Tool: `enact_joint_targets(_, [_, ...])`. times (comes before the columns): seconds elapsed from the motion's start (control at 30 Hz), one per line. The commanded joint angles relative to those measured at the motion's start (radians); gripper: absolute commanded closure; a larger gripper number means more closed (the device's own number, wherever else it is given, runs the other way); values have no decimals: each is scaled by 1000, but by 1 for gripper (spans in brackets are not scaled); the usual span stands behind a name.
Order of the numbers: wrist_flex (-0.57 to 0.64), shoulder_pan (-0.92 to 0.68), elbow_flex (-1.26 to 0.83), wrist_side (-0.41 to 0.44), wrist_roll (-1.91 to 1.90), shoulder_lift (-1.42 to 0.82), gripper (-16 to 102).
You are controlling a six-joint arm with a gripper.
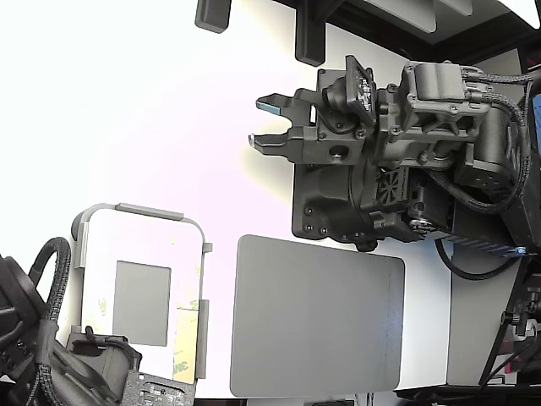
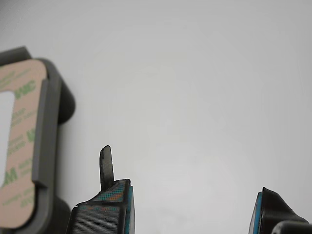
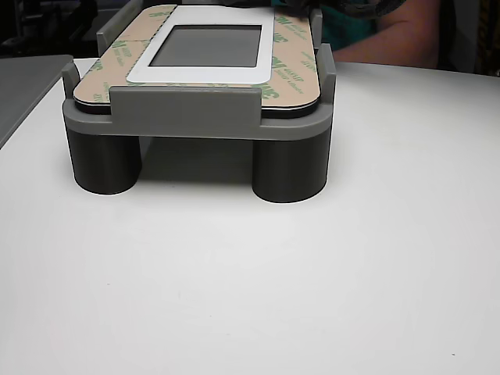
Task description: Peel off protective film from adhesive tape.
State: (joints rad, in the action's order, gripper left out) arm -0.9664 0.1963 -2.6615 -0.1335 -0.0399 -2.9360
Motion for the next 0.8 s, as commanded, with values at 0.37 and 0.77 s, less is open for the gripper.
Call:
enact_joint_targets(0.37, [9, 11, 32, 38, -20, -9, -14])
enact_joint_targets(0.77, [-120, -117, 422, 37, 330, 281, 56])
